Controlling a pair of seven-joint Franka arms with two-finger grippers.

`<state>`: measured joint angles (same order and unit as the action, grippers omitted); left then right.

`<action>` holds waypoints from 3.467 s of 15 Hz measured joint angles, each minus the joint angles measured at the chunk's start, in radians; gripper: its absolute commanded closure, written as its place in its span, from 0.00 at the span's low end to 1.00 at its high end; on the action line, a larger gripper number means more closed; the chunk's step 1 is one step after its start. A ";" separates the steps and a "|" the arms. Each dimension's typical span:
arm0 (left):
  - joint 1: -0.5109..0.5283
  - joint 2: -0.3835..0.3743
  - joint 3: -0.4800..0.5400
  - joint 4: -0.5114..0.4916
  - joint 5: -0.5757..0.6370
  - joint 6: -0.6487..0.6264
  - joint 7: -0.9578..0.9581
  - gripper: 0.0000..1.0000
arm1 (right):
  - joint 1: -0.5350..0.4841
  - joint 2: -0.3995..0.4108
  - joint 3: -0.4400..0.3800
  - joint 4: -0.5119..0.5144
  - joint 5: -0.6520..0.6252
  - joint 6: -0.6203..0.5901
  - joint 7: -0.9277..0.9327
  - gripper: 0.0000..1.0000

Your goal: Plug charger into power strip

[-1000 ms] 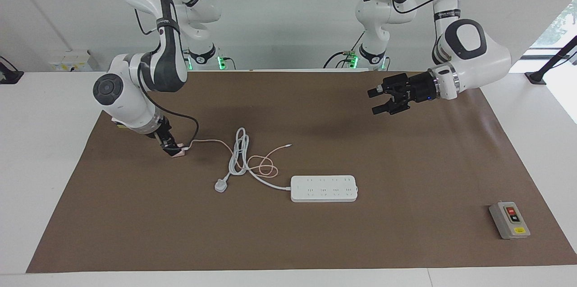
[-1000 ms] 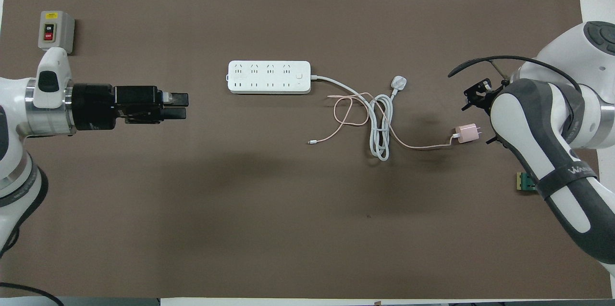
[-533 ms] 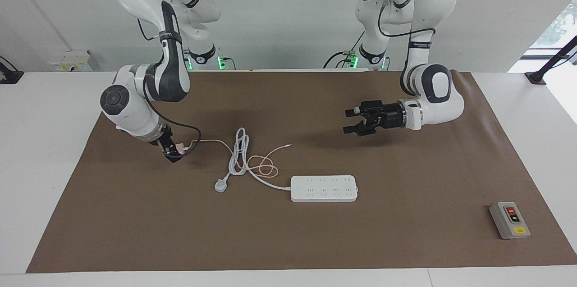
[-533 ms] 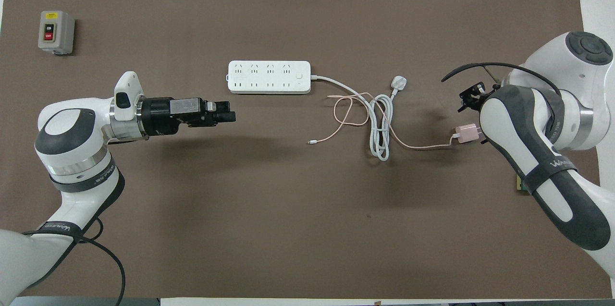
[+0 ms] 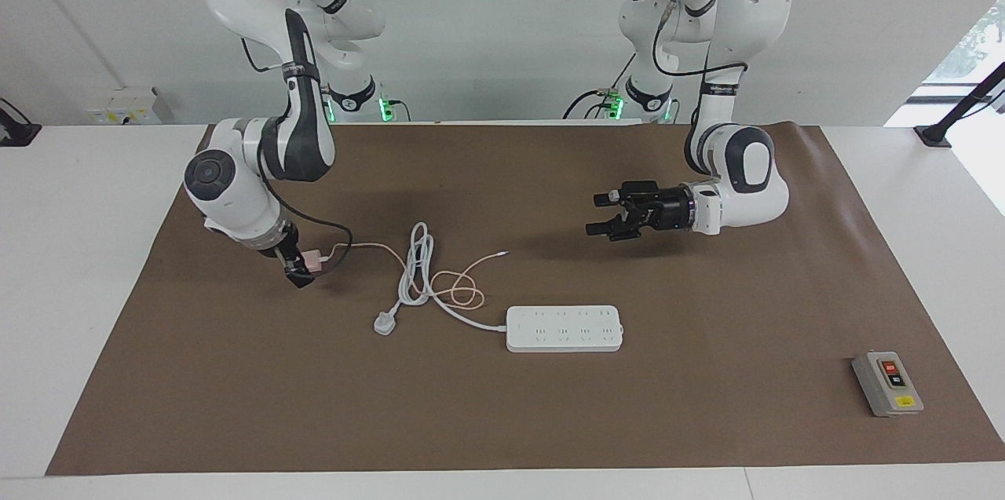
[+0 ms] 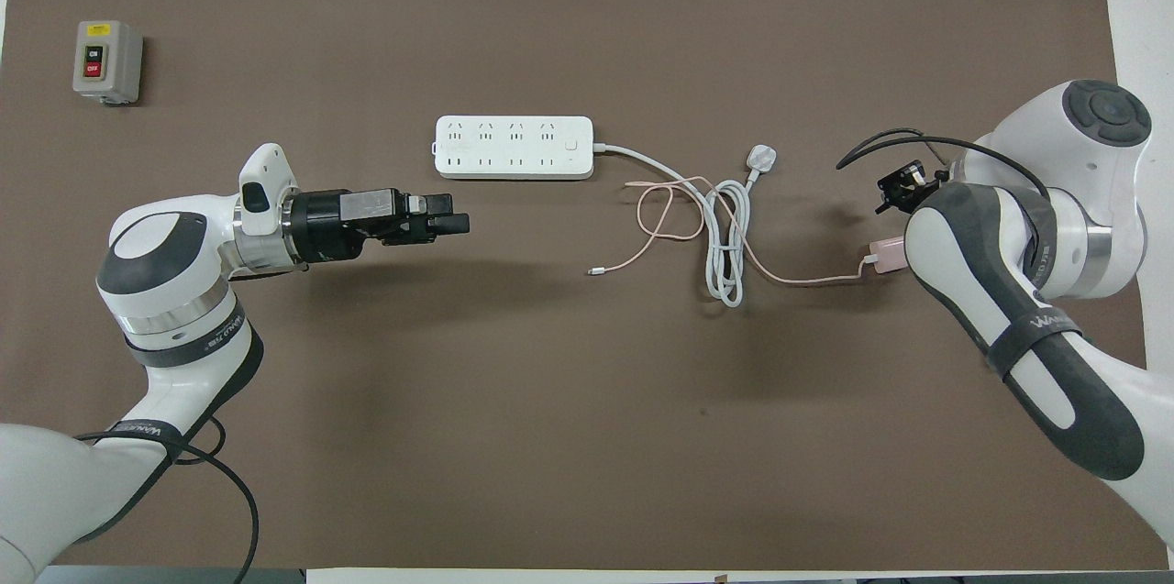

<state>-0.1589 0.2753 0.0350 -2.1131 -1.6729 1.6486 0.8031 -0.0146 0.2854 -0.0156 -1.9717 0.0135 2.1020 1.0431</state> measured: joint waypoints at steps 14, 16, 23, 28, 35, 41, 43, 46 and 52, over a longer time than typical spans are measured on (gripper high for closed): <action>-0.075 0.000 0.006 -0.004 -0.104 0.066 0.044 0.00 | 0.006 0.015 -0.001 -0.011 -0.001 0.024 0.150 0.00; -0.075 0.000 0.006 -0.005 -0.104 0.066 0.044 0.00 | 0.006 0.015 -0.002 -0.017 0.000 0.024 0.150 0.00; -0.075 0.000 0.007 -0.006 -0.104 0.066 0.045 0.00 | 0.006 0.015 -0.003 -0.049 -0.001 0.026 0.188 0.20; -0.071 -0.001 0.012 -0.006 -0.104 0.061 0.045 0.00 | 0.005 0.015 -0.003 -0.049 -0.001 0.026 0.187 0.20; -0.071 -0.002 0.012 0.009 -0.104 0.062 0.049 0.00 | -0.005 0.015 -0.006 -0.049 -0.003 0.026 0.185 0.20; -0.072 -0.002 0.011 0.017 -0.104 0.065 0.049 0.00 | -0.005 0.015 -0.006 -0.050 -0.004 0.026 0.184 0.48; -0.072 -0.002 0.011 0.017 -0.104 0.066 0.049 0.00 | -0.005 0.015 -0.006 -0.049 -0.004 0.027 0.184 0.81; -0.072 -0.002 0.011 0.017 -0.104 0.066 0.049 0.00 | -0.005 0.013 -0.006 -0.050 -0.005 0.027 0.183 1.00; -0.071 -0.002 0.013 0.017 -0.104 0.065 0.049 0.00 | 0.014 0.004 0.000 -0.010 -0.006 -0.016 0.178 1.00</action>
<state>-0.2301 0.2737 0.0478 -2.0966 -1.7766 1.7139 0.8523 -0.0006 0.2892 -0.0159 -1.9820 0.0070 2.0857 1.2216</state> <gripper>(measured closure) 0.000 0.524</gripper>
